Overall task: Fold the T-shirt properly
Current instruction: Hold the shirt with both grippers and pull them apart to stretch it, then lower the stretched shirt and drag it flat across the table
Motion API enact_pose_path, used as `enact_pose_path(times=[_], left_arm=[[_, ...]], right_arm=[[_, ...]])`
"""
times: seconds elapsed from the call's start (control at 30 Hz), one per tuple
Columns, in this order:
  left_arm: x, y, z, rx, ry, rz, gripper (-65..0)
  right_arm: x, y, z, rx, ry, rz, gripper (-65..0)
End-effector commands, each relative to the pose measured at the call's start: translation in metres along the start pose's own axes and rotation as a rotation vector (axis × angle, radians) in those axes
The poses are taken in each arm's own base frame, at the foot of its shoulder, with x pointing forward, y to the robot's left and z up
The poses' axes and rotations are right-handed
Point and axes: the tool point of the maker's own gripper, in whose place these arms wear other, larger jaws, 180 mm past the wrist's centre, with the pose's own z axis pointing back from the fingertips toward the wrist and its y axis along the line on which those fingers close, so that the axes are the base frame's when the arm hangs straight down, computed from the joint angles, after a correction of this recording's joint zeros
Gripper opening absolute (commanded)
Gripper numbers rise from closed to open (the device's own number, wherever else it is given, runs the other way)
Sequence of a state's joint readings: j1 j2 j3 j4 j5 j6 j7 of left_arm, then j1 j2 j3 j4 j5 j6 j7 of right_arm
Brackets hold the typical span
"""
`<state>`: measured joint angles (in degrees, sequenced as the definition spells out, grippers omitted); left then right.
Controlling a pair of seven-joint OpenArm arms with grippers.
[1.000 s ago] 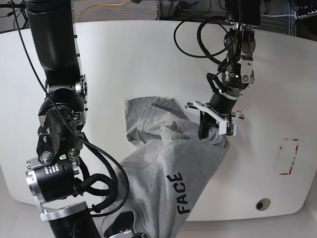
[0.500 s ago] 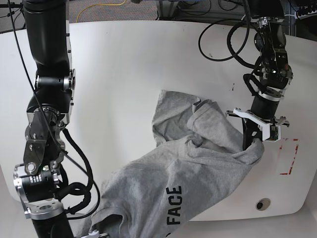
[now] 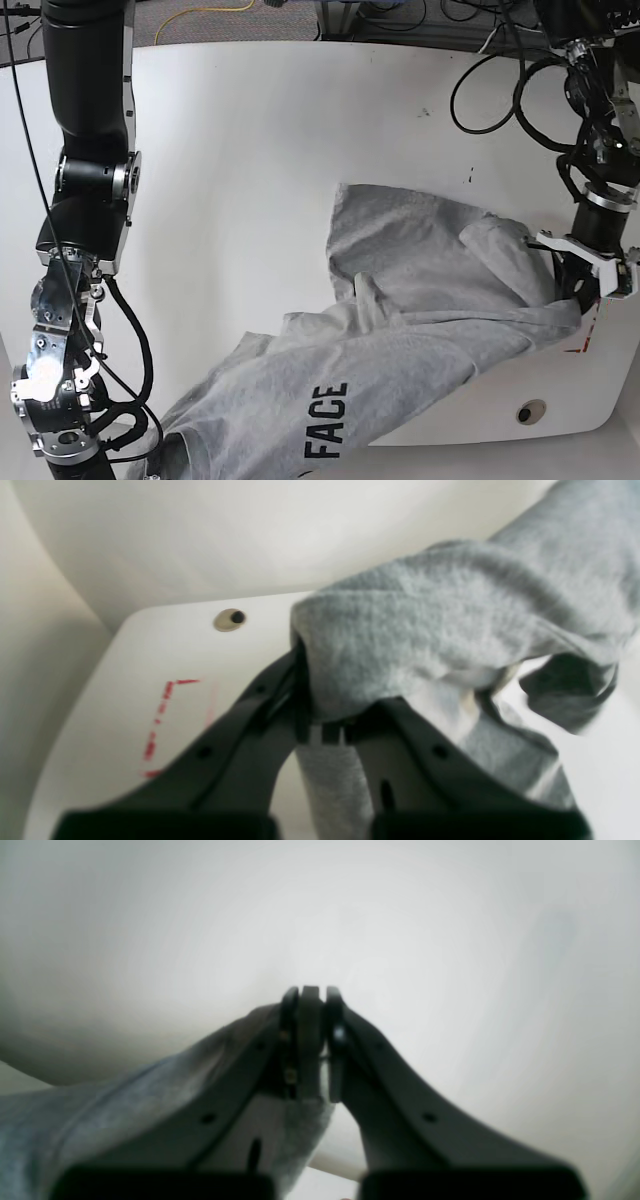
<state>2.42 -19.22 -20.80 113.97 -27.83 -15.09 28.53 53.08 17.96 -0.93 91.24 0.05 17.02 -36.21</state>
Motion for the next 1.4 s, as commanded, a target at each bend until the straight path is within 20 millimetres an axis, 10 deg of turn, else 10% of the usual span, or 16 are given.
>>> enact_pose_path(times=[0.0, 0.9, 1.13, 1.37], left_arm=[[0.037, 0.013, 0.003, 0.016, -0.109, -0.013, -65.0], [0.24, 0.06, 0.03, 0.029, -0.488, -0.235, -65.0], [0.233, 0.042, 0.017, -0.032, -0.45, -0.257, -65.0], [0.165, 0.029, 0.0, -0.082, -0.29, -0.19, -65.0]], right_arm=[[0.03, -0.024, -0.001, -0.051, -0.072, 0.016, -64.4], [0.118, -0.077, 0.002, -0.149, -0.221, 0.04, -64.4], [0.104, -0.076, 0.001, -0.146, -0.19, 0.046, -64.4], [0.048, -0.063, 0.01, -0.125, -0.07, 0.074, -64.4]])
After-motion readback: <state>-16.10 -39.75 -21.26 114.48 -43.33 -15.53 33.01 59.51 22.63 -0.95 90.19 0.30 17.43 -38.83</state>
